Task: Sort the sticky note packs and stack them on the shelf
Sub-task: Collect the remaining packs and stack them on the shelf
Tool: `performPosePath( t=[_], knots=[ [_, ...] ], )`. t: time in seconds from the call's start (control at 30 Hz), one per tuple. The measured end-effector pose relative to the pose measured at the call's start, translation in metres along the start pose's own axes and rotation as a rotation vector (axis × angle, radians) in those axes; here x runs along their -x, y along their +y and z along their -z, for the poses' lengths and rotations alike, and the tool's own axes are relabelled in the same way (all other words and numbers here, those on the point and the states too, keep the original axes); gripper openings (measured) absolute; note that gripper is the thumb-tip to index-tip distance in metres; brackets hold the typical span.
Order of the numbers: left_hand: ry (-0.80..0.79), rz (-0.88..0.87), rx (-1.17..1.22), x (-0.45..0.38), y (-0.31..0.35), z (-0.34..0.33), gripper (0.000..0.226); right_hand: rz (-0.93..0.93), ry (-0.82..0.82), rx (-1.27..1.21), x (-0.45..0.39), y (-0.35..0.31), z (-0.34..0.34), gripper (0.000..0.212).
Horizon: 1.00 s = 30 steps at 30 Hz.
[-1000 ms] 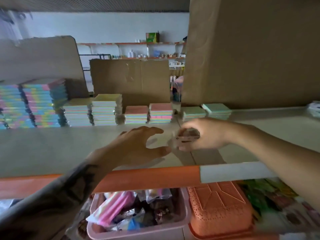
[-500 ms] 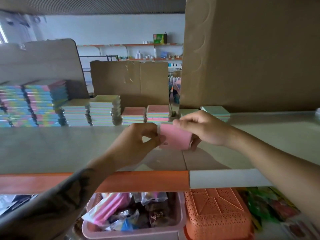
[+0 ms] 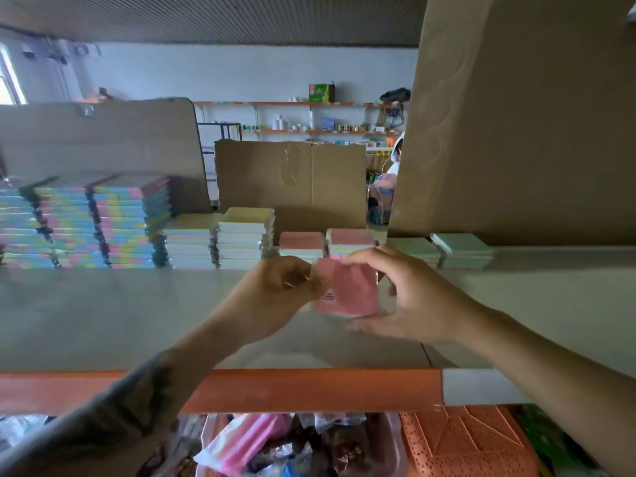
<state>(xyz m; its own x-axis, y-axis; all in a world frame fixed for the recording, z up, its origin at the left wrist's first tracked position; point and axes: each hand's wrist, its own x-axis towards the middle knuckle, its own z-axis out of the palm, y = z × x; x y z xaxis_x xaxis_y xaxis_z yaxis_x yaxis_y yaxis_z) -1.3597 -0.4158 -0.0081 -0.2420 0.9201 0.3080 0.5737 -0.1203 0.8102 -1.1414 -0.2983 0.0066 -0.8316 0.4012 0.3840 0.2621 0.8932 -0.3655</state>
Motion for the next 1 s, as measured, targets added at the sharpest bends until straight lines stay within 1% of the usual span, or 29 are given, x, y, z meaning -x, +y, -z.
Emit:
performPosePath(
  t=[0.03, 0.1, 0.17, 0.2, 0.23, 0.3, 0.37, 0.43, 0.5, 0.6, 0.67, 0.77, 0.9, 1.0],
  knots=[
    [-0.001, -0.047, -0.121, 0.003, 0.003, 0.009, 0.052, -0.009, -0.007, -0.019, -0.003, -0.002, -0.001, 0.082],
    [-0.055, -0.155, -0.391, 0.006, 0.017, 0.024, 0.077, -0.032, -0.036, -0.054, -0.008, -0.004, -0.004, 0.076],
    [-0.171, -0.227, -0.632, 0.001, 0.028, 0.035, 0.101, -0.056, -0.060, -0.076, -0.014, -0.004, -0.006, 0.069],
    [-0.216, -0.237, -0.726, -0.003, 0.033, 0.039, 0.105, -0.068, -0.067, -0.079, -0.016, -0.005, -0.006, 0.067],
    [-0.240, -0.254, -0.792, -0.007, 0.037, 0.041, 0.101, -0.082, -0.071, -0.078, -0.018, -0.007, -0.006, 0.066],
    [-0.253, -0.301, -0.885, -0.017, 0.045, 0.042, 0.083, -0.104, -0.071, -0.058, -0.023, -0.008, -0.005, 0.065],
    [-0.275, -0.296, -0.952, -0.026, 0.049, 0.042, 0.077, -0.114, -0.065, -0.033, -0.029, -0.008, -0.004, 0.067],
    [-0.309, -0.273, -0.973, -0.034, 0.052, 0.043, 0.078, -0.108, -0.051, -0.035, -0.034, -0.007, -0.003, 0.073],
    [-0.318, -0.264, -0.984, -0.043, 0.052, 0.044, 0.072, -0.107, -0.040, -0.059, -0.038, -0.003, -0.003, 0.085],
    [-0.251, -0.279, -1.025, -0.062, 0.042, 0.052, 0.056, -0.142, -0.035, -0.065, -0.038, 0.006, -0.007, 0.099],
    [-0.214, -0.213, -1.007, -0.079, 0.033, 0.061, 0.051, -0.167, -0.071, -0.058, -0.034, 0.015, -0.010, 0.104],
    [-0.203, -0.140, -0.954, -0.099, 0.024, 0.070, 0.054, -0.190, -0.167, 0.033, -0.022, 0.026, -0.015, 0.102],
    [-0.158, -0.118, -0.865, -0.127, 0.013, 0.081, 0.064, -0.223, -0.267, 0.099, -0.015, 0.030, -0.021, 0.096],
    [-0.179, -0.092, -0.833, -0.150, -0.006, 0.084, 0.074, -0.246, -0.312, 0.161, -0.014, 0.031, -0.026, 0.091]
  ],
)
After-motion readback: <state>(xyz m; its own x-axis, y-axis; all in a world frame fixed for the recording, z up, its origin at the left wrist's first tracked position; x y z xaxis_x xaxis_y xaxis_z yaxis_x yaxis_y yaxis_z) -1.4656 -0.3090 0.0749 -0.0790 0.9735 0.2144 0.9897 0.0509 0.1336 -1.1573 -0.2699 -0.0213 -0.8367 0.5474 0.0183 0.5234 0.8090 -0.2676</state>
